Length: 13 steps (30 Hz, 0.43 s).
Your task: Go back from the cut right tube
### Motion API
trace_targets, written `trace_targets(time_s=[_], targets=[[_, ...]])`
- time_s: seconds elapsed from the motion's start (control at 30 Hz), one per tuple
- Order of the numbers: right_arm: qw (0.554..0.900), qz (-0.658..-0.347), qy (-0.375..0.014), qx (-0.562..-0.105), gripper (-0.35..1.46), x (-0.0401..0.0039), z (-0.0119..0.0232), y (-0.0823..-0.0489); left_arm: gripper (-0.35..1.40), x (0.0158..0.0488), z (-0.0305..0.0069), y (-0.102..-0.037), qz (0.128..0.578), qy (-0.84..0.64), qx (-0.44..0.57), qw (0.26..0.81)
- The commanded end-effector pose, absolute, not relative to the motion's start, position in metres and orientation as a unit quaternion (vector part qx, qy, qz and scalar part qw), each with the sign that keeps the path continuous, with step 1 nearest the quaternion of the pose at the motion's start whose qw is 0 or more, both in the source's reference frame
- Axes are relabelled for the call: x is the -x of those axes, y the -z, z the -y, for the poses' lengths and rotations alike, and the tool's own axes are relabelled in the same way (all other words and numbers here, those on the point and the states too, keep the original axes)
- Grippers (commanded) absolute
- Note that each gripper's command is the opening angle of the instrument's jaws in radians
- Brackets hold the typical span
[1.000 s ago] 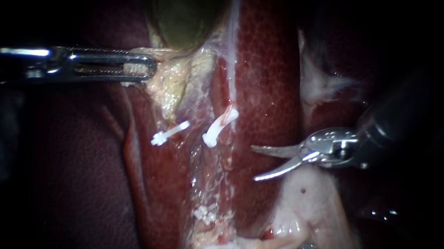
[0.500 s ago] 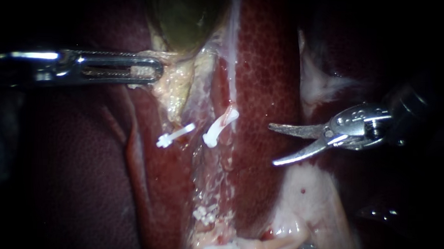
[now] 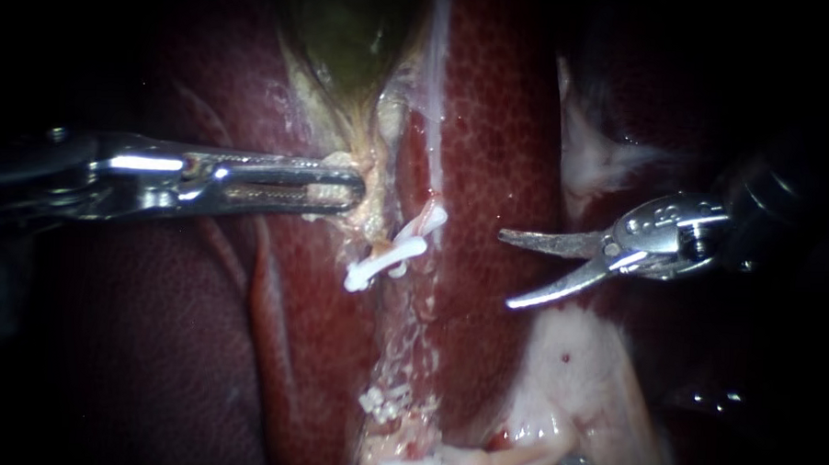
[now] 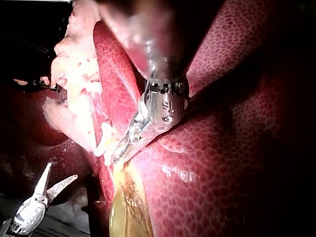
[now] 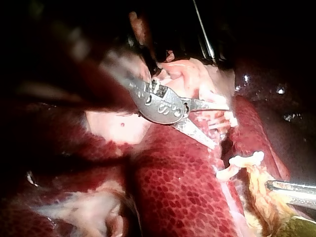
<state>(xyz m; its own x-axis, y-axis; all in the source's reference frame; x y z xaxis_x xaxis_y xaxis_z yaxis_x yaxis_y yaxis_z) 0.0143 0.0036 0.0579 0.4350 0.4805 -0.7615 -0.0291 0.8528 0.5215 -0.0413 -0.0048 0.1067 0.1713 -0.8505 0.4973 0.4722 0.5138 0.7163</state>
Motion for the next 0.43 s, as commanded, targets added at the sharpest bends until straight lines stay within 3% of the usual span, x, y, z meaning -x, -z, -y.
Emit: trace_targets(time_s=[0.03, 0.43], targets=[[0.816, -0.51, -0.157, -0.222, 1.43, -0.0144, -0.0035, -0.0578, -0.35, 0.0413, 0.0048, -0.1067, 0.462, 0.448, -0.206, 0.737], [0.815, -0.511, -0.158, -0.222, 1.43, -0.0148, -0.0035, -0.0577, -0.35, 0.0412, 0.0047, -0.1065, 0.462, 0.447, -0.207, 0.737]])
